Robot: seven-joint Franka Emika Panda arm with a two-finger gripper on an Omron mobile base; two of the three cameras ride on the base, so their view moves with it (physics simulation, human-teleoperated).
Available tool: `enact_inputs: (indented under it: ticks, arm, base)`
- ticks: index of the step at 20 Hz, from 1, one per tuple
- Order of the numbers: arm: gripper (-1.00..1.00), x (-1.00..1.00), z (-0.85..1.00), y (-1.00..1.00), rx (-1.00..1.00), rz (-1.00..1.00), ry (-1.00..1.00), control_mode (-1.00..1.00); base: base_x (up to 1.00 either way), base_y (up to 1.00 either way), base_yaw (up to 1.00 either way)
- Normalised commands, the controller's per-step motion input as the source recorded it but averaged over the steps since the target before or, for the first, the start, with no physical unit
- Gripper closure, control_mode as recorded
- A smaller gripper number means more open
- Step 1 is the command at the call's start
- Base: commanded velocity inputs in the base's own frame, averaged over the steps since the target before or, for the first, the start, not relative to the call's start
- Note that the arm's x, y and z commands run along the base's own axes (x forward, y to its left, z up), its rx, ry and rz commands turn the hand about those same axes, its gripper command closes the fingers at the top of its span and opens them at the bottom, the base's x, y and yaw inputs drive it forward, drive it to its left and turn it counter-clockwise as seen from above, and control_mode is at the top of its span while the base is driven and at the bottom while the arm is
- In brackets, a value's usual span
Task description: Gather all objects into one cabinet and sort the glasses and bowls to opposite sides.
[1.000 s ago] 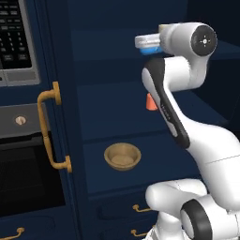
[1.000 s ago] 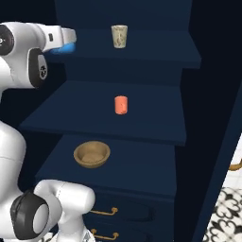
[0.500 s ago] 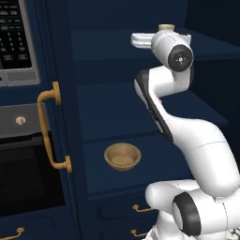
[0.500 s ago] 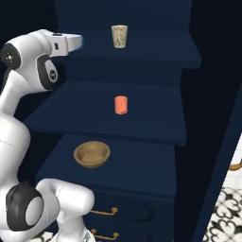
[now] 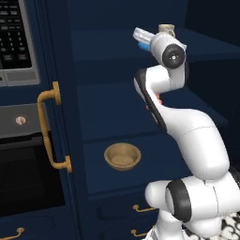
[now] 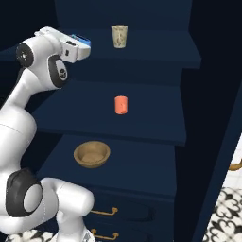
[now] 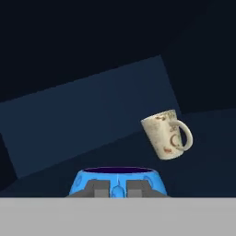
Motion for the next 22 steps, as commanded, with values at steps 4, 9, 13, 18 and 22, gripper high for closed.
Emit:
enact_inputs:
  ticks: [4,9,13,18,22]
  arm:
    - [1.00,0.33,0.00,0.00,0.33,0.00,0.12,-1.00]
    - [1.00,0.30,0.00,0.00,0.19,0.00,0.15,-1.00]
    - [1.00,0.28,-0.27,0.00,-0.02,0.00,0.13,-1.00]
    - [1.00,0.39,-0.36,0.00,-0.04,0.00,0.01,-1.00]
    - [1.00,0.37,-0.52,0.00,-0.07,0.01,-0.01,-1.00]
  base:
    - [0.00,0.00,0.00]
    - [0.00,0.00,0.00]
    - [0.00,0.00,0.00]
    - [0.00,0.00,0.00]
    - [0.00,0.00,0.00]
